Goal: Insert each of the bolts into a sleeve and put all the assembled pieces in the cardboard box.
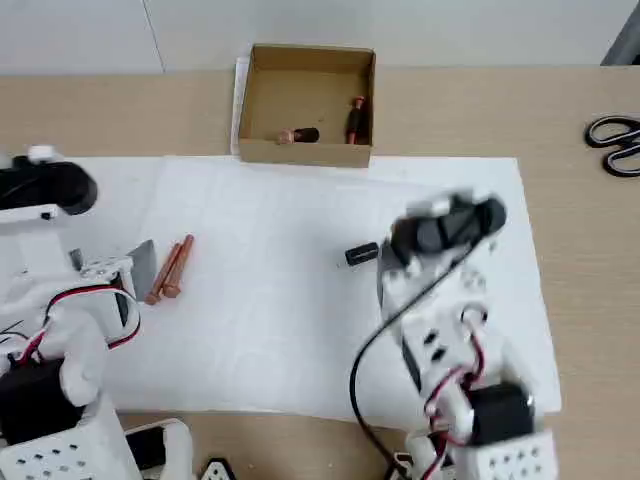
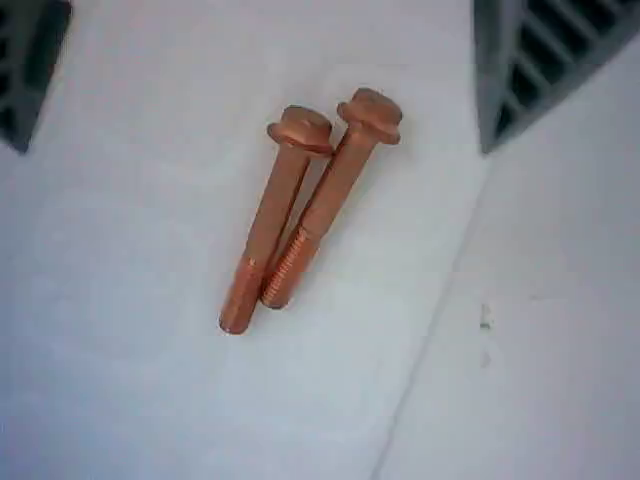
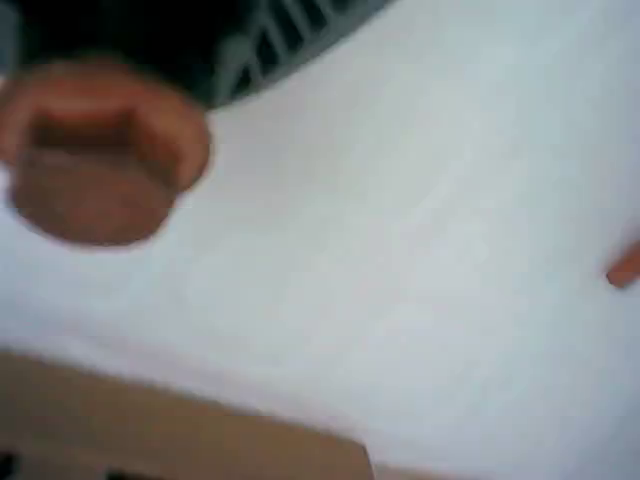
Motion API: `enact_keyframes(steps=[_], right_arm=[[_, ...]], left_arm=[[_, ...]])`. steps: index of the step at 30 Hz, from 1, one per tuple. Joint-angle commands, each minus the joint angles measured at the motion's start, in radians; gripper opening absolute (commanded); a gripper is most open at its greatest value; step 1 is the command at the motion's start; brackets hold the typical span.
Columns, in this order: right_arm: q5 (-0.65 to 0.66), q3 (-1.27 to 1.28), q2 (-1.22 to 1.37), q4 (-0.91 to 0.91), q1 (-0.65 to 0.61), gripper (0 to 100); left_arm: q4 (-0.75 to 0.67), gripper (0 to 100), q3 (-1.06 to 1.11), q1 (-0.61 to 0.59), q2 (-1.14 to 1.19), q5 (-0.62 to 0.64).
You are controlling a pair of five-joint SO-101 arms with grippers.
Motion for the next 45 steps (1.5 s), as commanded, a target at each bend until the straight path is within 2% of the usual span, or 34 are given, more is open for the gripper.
enact_keyframes(steps=[1, 6, 13, 23, 33, 40, 45], right_arm=[[0.014, -0.376, 0.369, -0.054, 0.01, 0.4], [0.009, -0.747, 0.842, -0.196, 0.01, 0.4], [0.012, -1.188, 1.353, -0.386, 0.008, 0.4], [0.012, -1.533, 1.91, -0.553, 0.004, 0.4], [0.012, -1.699, 2.149, -0.55, 0.004, 0.9], [0.014, -1.715, 2.173, -0.547, 0.004, 17.5], [0.014, -1.718, 2.163, -0.547, 0.008, 19.4]], left_arm=[[0.02, 27, -0.028, -0.017, -0.012, -0.008], [0.066, 27, -0.028, -0.018, -0.012, -0.011], [0.118, 27, -0.024, -0.018, -0.012, -0.012], [0.123, 27, -0.022, -0.018, -0.012, -0.008], [0.137, 27, -0.024, -0.018, -0.012, -0.008], [0.132, 27, -0.027, -0.015, -0.012, -0.008], [0.132, 27, -0.027, -0.015, -0.012, -0.008]])
